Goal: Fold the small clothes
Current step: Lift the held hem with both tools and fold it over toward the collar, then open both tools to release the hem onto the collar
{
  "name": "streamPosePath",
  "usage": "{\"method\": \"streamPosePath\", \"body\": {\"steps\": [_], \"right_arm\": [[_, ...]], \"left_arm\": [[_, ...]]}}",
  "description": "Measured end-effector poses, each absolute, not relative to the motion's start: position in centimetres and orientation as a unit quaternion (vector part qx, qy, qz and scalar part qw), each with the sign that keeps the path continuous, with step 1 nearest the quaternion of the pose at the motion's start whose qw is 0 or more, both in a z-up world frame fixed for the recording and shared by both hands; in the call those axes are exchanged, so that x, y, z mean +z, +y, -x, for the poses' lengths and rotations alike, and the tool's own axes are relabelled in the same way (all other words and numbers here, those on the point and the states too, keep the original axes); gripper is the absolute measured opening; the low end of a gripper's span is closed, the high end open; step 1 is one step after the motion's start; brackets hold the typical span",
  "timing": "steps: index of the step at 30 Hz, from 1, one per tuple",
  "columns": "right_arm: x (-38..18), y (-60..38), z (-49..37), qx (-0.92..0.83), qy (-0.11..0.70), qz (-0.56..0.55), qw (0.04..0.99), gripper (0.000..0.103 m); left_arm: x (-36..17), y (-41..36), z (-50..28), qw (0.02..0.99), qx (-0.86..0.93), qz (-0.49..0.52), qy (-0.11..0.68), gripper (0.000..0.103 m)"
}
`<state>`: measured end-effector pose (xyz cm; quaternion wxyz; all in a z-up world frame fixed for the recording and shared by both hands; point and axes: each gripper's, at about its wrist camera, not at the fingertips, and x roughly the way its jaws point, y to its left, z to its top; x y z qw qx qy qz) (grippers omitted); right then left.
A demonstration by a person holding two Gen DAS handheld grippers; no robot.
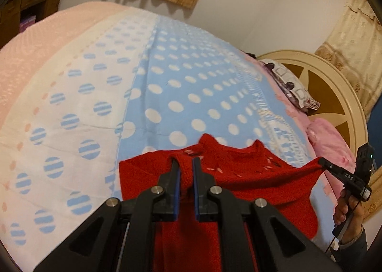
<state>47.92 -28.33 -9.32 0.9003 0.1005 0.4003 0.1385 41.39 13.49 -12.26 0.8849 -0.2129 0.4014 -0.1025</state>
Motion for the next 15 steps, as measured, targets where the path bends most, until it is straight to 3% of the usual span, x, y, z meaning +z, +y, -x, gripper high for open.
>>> {"method": "streamPosePath", "body": {"steps": [8,12,13,14,15], "right_arm": [[-13.6,-28.5,-52.2,0.115,0.441,-0.105,0.884,0.008],[-15.1,-28.5,-53.7,0.105,0.46,-0.104,0.875,0.011],[-15.1,-28.5,-53.7,0.098,0.46,-0.101,0.877,0.02],[-14.9,-28.6,-53.6,0.088,0.458,-0.096,0.879,0.048],[-14.7,-28.7,-53.3,0.086,0.452,-0.095,0.883,0.062]], "left_arm": [[-14.3,13.0,-44.1,0.882,-0.095,0.195,0.418,0.009],[-14.5,13.3,-44.2,0.887,-0.079,0.191,0.412,0.018],[-14.2,13.5,-44.0,0.889,-0.072,0.191,0.41,0.02],[-13.6,13.6,-43.5,0.894,-0.07,0.19,0.401,0.023],[-13.0,13.6,-42.9,0.899,-0.072,0.183,0.39,0.03]]}}
